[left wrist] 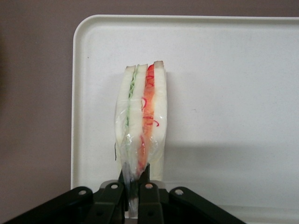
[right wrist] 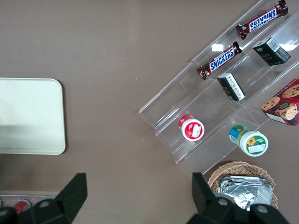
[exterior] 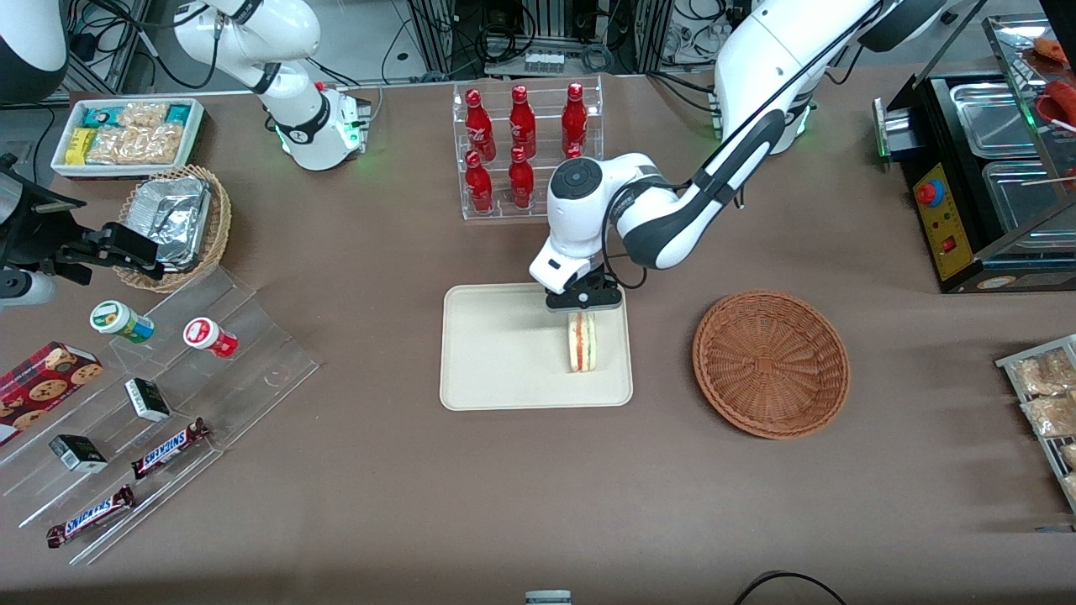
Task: Place sandwich from basket to tray
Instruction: 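Lower the sandwich onto the tray with the left gripper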
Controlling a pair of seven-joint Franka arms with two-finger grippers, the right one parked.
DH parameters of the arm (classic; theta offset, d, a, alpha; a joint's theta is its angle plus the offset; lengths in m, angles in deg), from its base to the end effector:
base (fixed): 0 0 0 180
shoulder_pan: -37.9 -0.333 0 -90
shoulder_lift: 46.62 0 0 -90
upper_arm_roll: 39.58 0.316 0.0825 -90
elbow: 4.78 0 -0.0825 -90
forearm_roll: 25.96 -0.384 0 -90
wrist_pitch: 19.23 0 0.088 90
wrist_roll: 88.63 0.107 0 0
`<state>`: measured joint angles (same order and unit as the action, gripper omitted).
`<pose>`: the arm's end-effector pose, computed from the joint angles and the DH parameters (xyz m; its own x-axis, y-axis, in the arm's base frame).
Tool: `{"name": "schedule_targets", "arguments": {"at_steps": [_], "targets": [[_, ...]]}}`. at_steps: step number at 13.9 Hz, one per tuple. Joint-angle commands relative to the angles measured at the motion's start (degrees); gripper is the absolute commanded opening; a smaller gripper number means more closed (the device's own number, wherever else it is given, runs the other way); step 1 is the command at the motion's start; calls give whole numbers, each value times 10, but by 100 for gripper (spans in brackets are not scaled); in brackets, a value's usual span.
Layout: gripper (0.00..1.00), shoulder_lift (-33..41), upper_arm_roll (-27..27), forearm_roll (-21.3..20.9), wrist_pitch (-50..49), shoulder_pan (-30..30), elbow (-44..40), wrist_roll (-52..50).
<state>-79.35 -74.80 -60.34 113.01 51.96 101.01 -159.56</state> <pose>0.4491 -0.4608 0.2636 0.9902 0.0504 0.1301 0.0544 -0.9981 -0.0274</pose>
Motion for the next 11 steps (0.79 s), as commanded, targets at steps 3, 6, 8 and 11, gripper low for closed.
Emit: {"name": "schedule_targets", "arguments": {"at_steps": [3,6,8,11], "targets": [[0,-16,0,-15,2,13,-24,-31],[0,-25,0,-17,1,25,-34,-40],[31,-29,1,-17,0,26,-38,-43],[51,-31,0,-17,-1,26,-42,-43]]}}
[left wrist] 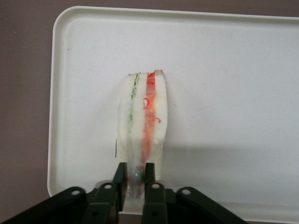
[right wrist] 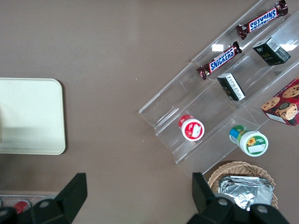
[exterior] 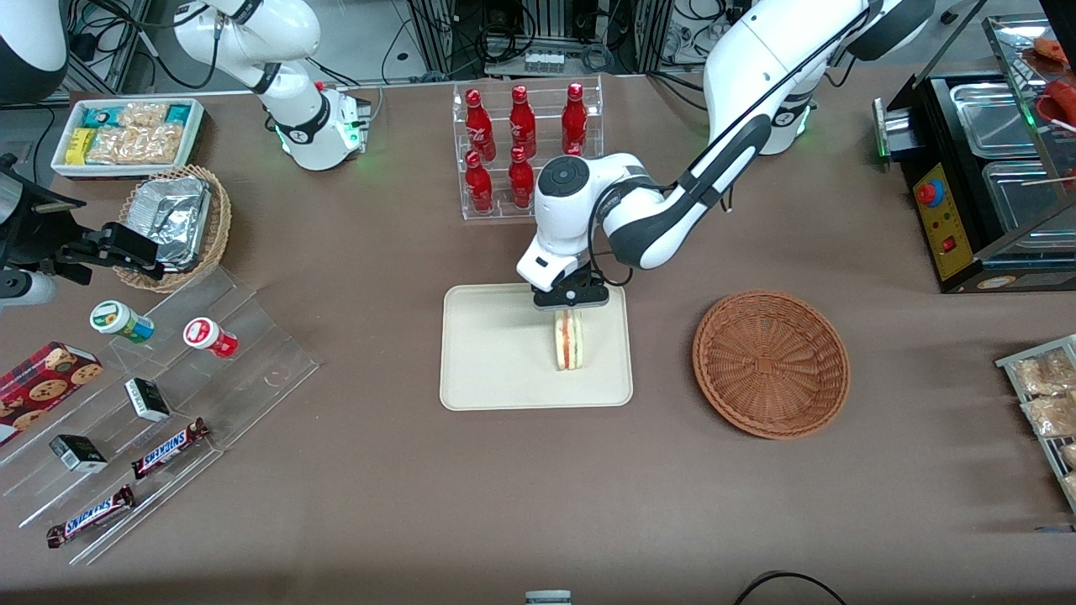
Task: Place sandwich from basket to tray
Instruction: 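Lower the sandwich onto the tray with the left gripper, then open the left gripper to release the sandwich on the tray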
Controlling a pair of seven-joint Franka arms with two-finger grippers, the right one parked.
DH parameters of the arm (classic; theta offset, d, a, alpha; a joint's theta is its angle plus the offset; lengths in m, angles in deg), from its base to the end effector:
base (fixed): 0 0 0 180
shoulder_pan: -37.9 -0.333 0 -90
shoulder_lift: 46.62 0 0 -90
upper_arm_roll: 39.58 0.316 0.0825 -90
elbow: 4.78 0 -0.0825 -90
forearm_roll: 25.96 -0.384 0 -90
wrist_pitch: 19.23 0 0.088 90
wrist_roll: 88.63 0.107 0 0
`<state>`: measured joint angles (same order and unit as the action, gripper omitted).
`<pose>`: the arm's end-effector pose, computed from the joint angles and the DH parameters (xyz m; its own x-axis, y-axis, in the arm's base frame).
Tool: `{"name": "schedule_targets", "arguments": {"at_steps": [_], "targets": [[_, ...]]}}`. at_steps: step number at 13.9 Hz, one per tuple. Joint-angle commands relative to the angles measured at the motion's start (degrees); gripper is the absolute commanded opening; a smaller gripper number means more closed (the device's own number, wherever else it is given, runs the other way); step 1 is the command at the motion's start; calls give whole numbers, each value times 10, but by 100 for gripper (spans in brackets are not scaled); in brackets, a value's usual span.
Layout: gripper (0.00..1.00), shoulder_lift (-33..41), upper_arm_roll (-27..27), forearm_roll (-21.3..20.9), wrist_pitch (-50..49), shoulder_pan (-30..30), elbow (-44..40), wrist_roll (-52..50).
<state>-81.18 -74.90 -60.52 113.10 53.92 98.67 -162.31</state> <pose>0.4430 -0.4814 0.2628 0.9888 0.0764 0.1282 0.0771 -0.9970 -0.0007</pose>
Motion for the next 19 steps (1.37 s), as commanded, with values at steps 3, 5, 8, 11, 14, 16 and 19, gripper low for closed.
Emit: {"name": "schedule_targets", "arguments": {"at_steps": [3,5,8,11,14,16,19], "targets": [[56,-13,2,-23,-3,7,-18,-15],[95,-12,1,-23,-5,7,-19,-14],[100,-9,0,-11,-36,6,-42,-17],[100,-4,-4,42,-126,6,-99,-15],[100,-2,-6,81,-230,7,-168,-7],[100,9,-9,85,-248,7,-180,-8],[100,41,-9,99,-283,2,-182,-6]]}}
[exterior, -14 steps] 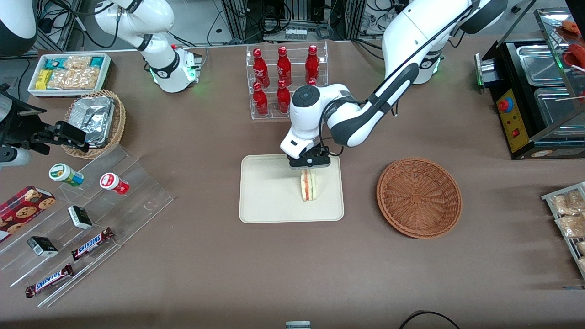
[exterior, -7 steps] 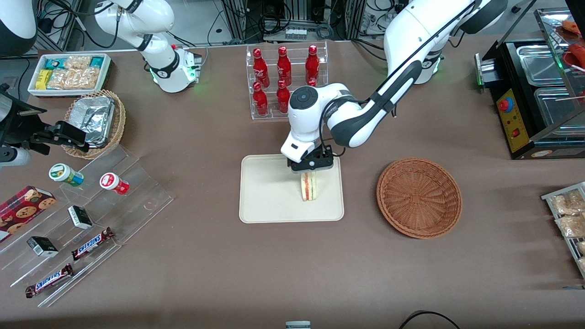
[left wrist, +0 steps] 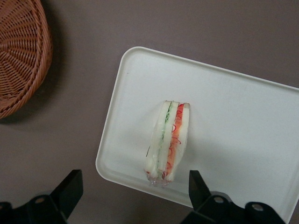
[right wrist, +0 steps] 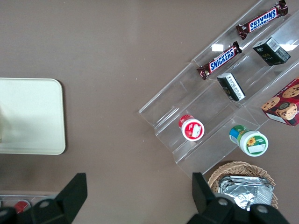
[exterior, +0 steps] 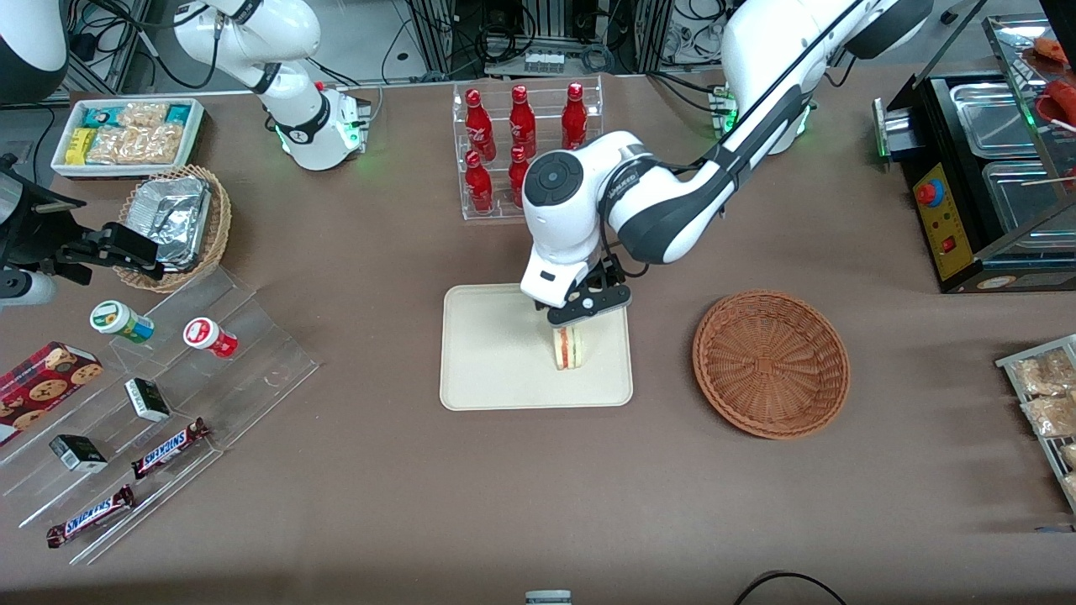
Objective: Place sandwich from basket to tray
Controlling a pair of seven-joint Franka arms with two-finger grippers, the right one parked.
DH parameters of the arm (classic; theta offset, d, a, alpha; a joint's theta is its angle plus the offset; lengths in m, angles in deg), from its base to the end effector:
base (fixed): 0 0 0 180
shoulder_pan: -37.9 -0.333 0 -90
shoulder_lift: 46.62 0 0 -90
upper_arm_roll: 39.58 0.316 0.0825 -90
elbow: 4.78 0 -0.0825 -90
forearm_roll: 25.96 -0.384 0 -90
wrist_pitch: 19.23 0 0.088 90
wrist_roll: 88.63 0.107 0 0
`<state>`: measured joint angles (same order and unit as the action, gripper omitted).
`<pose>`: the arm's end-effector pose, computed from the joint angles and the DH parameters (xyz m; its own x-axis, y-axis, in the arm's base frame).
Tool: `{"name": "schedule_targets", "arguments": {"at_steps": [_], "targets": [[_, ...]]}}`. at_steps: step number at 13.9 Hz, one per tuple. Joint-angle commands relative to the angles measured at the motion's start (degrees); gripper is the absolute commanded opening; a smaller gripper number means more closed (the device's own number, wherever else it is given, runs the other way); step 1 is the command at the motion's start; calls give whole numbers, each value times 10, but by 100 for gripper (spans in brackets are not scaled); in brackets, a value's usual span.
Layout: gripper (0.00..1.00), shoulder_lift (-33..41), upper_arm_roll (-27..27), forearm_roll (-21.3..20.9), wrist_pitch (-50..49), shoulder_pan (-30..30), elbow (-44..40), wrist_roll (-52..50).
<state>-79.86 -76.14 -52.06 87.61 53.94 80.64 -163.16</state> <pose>0.4968 -0.4734 0.3758 0.9560 0.2868 0.0622 0.2921 -0.9501 -0.1090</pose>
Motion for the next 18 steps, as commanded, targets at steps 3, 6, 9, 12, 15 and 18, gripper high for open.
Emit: {"name": "schedule_targets", "arguments": {"at_steps": [3,6,9,12,15,18], "targets": [[100,59,5,22,-52,-4,-2,3],[100,91,9,51,-79,-16,-19,17],[100,134,12,103,-142,-46,-30,139],[100,200,87,169,-188,-47,-27,289],[100,247,148,217,-241,-52,-28,422],[100,286,201,249,-289,-54,-27,507]]}}
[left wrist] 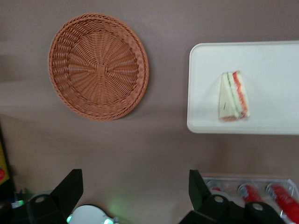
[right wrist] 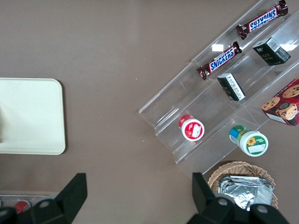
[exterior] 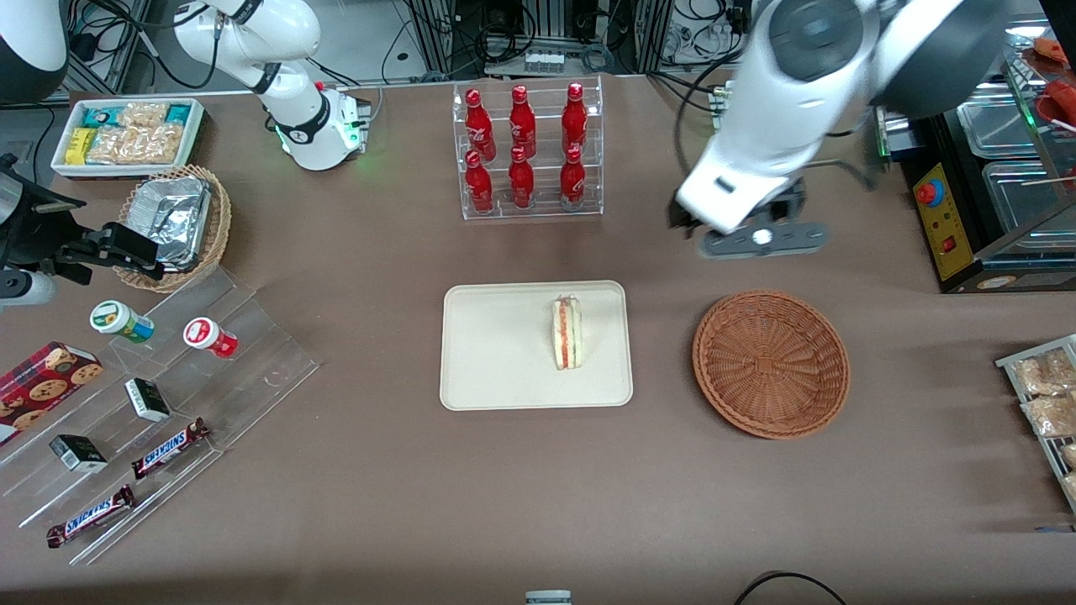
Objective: Place sandwich from basket to tray
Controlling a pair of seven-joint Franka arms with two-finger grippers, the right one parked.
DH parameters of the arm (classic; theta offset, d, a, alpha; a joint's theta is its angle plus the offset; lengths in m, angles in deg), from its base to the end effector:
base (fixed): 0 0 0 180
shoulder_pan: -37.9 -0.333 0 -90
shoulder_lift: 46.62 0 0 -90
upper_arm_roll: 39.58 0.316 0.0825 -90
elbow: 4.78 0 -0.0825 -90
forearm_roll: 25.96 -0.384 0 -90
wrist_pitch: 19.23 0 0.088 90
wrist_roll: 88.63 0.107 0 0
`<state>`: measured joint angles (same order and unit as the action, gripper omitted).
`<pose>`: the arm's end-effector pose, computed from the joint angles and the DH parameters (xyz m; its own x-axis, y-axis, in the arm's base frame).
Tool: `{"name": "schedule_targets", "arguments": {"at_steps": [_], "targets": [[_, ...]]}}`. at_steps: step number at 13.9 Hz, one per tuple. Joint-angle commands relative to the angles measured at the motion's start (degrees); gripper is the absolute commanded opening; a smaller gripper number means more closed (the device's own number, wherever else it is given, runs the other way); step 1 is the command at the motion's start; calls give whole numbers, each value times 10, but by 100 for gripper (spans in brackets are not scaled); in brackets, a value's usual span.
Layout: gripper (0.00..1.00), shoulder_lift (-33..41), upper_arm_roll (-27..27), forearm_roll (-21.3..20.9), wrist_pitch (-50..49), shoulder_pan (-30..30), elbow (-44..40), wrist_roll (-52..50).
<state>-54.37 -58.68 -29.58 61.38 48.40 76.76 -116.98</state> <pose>0.5114 -0.2660 0.6071 0.9930 -0.0112 -0.1174 -0.0213 -0.9962 -0.0849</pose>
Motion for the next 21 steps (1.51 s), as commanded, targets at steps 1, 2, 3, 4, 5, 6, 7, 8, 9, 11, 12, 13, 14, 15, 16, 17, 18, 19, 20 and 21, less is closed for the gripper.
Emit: {"name": "schedule_targets", "arguments": {"at_steps": [1,2,3,4,5,6,7,8,9,11,12,13,14,15,16,17,18,19,20,21], "targets": [[100,40,39,30,-42,1,12,60],[100,54,54,35,-61,1,14,82],[100,62,65,35,-72,1,16,100],[100,70,77,35,-86,-5,15,120],[100,78,78,37,-91,-24,15,129],[100,87,78,37,-92,-38,15,130],[100,89,80,34,-97,-48,13,132],[100,94,81,34,-100,-63,13,141],[100,99,81,32,-100,-76,15,152],[100,104,89,27,-114,-93,13,177],[100,108,108,27,-122,-94,13,192],[100,112,118,27,-126,-95,13,206],[100,112,120,27,-129,-104,14,207],[100,112,120,26,-132,-113,15,209],[100,111,120,26,-133,-117,16,211],[100,109,120,25,-133,-123,18,211],[100,107,121,24,-133,-124,18,211],[100,106,127,22,-133,-125,20,211],[100,106,136,22,-132,-125,27,213],[100,105,137,22,-130,-125,36,213]]}}
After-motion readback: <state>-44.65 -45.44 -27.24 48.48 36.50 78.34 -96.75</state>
